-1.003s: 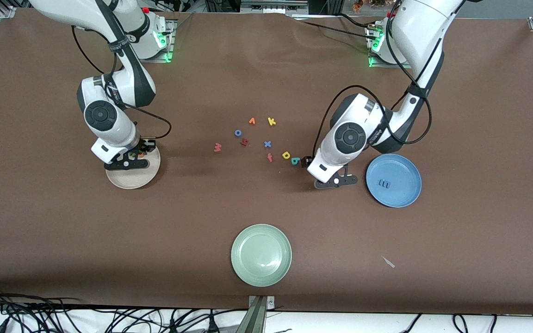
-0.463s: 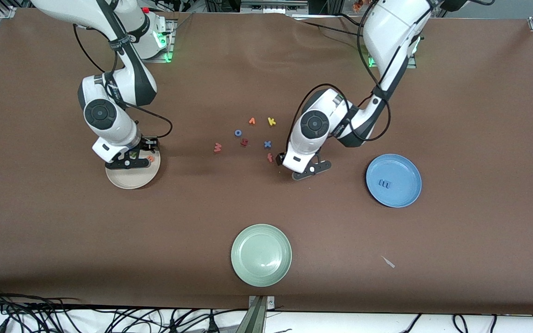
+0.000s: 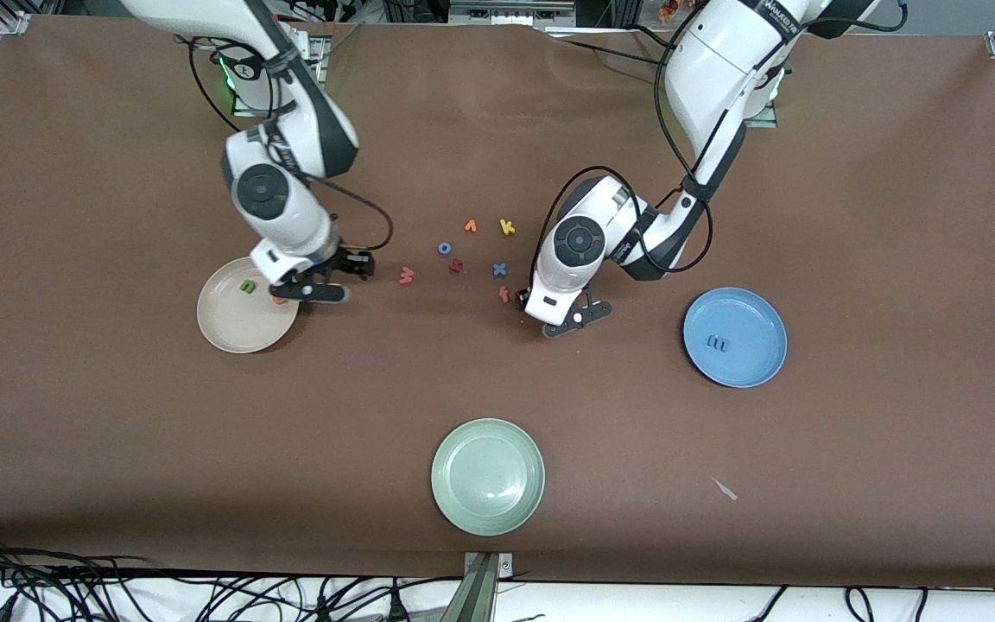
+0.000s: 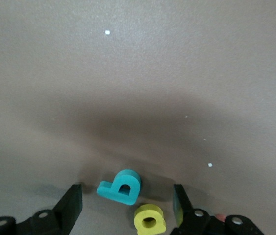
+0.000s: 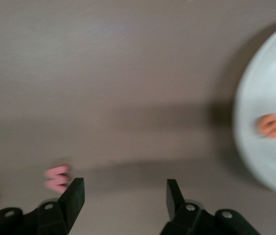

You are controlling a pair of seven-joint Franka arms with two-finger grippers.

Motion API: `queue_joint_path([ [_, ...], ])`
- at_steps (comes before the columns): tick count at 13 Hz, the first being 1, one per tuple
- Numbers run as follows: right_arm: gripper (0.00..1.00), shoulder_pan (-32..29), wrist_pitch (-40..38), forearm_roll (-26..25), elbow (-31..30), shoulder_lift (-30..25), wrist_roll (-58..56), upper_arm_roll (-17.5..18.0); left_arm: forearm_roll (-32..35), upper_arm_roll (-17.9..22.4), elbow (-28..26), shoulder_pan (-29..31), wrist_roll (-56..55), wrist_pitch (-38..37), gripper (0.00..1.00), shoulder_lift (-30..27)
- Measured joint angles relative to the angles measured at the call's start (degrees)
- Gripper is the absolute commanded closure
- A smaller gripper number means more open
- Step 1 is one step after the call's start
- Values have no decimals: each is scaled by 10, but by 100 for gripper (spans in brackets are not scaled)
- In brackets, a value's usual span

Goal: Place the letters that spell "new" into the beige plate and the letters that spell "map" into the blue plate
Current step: 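Grasp the teal letter with the left gripper while the right gripper grasps the pink letter, then place the teal letter on the blue plate while the right gripper carries the pink letter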

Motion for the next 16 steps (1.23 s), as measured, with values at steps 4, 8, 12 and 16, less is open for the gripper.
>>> queue_joint_path([
  [4, 24, 61, 17, 0, 48, 56, 97, 0, 0, 0, 2, 1, 0, 0, 61, 2],
  [8, 25, 68, 37, 0, 51, 79, 108, -1, 0, 1, 6, 2, 0, -2, 88, -2],
  [12, 31, 69, 56, 0, 44, 87, 120, -2, 0, 3, 10, 5, 0, -1, 88, -2],
  [16, 43, 70, 73, 0, 33, 91, 124, -3, 0, 8, 23, 41, 79, -54, 88, -34],
])
